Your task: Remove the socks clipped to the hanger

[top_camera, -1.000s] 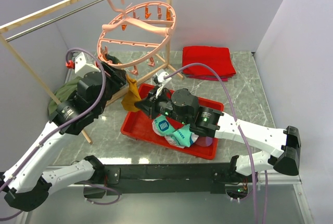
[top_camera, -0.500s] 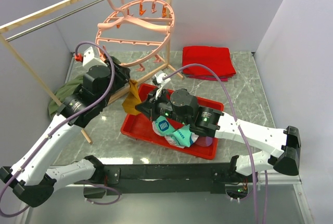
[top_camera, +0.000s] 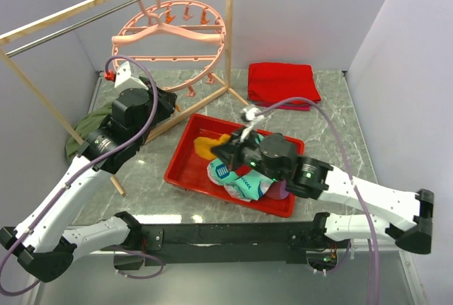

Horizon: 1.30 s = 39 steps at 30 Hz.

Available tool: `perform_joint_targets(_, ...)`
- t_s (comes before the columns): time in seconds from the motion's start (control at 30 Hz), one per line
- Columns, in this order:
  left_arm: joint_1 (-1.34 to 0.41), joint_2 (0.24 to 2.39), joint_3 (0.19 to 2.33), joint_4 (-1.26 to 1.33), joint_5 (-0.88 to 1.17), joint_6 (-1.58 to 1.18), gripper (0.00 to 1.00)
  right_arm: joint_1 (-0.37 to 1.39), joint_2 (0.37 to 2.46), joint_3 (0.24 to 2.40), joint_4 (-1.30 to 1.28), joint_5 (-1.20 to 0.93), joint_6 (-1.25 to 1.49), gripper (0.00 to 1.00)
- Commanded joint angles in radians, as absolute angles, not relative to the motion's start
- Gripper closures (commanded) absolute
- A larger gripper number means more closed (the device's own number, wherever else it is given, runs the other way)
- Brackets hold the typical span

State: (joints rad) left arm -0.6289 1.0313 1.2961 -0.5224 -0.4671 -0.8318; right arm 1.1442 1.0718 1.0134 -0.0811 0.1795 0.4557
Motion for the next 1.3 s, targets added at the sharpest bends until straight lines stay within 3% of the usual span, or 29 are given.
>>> perform_joint_targets(0.0, -0.624, 1.0, 1.296, -0.482, -0.436, -0.821, 0.55, 1.095, 0.941, 0.89, -0.169, 0.308, 0.56, 1.0)
perform_joint_targets(0.2, -0.624, 0.936, 1.266, -0.469, -0.39, -0.795, 0.28, 1.028, 0.799, 0.77, -0.294, 0.347, 0.641, 1.0)
perform_joint_targets(0.37, -0.624, 0.878, 1.269, -0.471, -0.312, -0.79, 0.22, 0.965, 0.753, 0.744, -0.411, 0.341, 0.673, 0.99)
perform_joint_targets(0.47, -0.623, 0.851, 1.27, -0.472, -0.239, -0.792, 0.19, 0.95, 0.756, 0.742, -0.463, 0.353, 0.683, 0.9)
perform_joint_targets(0.77, -0.623, 0.683, 1.172, -0.506, -0.066, -0.841, 0.16, 0.937, 0.818, 0.772, -0.532, 0.364, 0.67, 0.53)
perform_joint_targets(0.87, -0.623, 0.589, 1.16, -0.517, -0.078, -0.841, 0.15, 0.939, 0.848, 0.813, -0.543, 0.342, 0.637, 0.27)
perform_joint_targets(0.9, -0.623, 0.577, 1.164, -0.523, -0.083, -0.838, 0.14, 0.939, 0.859, 0.83, -0.548, 0.325, 0.617, 0.01)
perform_joint_targets(1.27, -0.623, 0.499, 1.301, -0.627, -0.155, -0.795, 0.12, 1.072, 1.001, 1.06, -0.48, 0.515, 0.542, 0.0)
